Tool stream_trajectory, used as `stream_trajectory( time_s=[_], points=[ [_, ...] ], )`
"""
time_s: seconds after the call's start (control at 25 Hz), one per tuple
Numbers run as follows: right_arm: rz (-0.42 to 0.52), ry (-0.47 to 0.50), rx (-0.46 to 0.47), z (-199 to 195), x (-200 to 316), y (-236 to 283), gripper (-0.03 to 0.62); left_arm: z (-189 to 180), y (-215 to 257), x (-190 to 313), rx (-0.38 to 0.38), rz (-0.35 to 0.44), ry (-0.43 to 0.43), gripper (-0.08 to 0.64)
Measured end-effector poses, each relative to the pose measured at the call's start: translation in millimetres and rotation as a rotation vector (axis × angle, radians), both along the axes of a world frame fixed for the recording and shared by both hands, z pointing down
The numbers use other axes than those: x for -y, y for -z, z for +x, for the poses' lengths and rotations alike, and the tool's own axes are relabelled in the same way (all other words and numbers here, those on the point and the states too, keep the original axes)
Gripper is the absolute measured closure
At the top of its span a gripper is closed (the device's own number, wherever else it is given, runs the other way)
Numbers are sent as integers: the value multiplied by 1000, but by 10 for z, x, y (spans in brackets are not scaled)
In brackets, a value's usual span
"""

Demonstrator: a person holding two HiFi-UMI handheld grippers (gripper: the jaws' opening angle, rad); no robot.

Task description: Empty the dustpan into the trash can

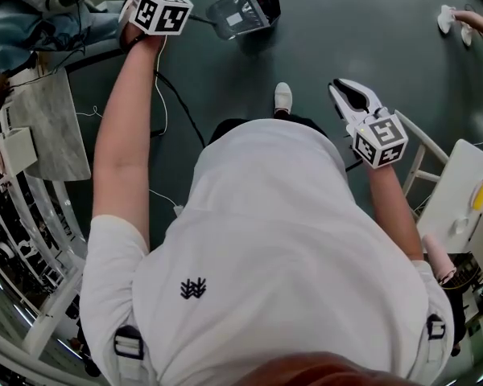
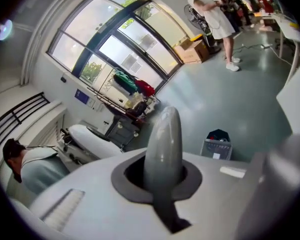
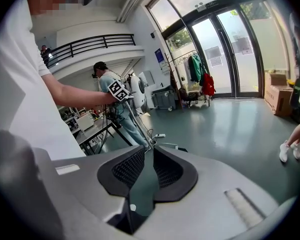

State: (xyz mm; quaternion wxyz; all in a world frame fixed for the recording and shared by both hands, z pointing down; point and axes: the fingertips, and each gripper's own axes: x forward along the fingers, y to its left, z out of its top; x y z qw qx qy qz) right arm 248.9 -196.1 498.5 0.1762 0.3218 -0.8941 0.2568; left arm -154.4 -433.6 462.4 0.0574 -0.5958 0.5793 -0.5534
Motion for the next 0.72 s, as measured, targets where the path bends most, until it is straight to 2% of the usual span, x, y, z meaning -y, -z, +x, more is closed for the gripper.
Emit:
stream_trajectory(
  time_s=[0.12, 0.2, 0.32, 0.52, 0.72],
  points=[
    [-6, 16, 1, -25, 10, -33, 535, -241, 134, -149, 33, 4, 51, 506],
    [-8, 32, 2, -61, 22, -56, 535, -361, 148, -319, 15, -16, 79, 506],
    [-14, 62, 3, -143, 26, -104, 535, -506, 57, -682, -39, -64, 120, 506],
    [-6, 128, -8, -393, 50, -118, 535, -698, -179, -1312, -171, -135, 186, 506],
    [19, 182, -13, -739, -56, -19, 537, -767, -377, -1952, -267, -196, 212, 506]
  ],
)
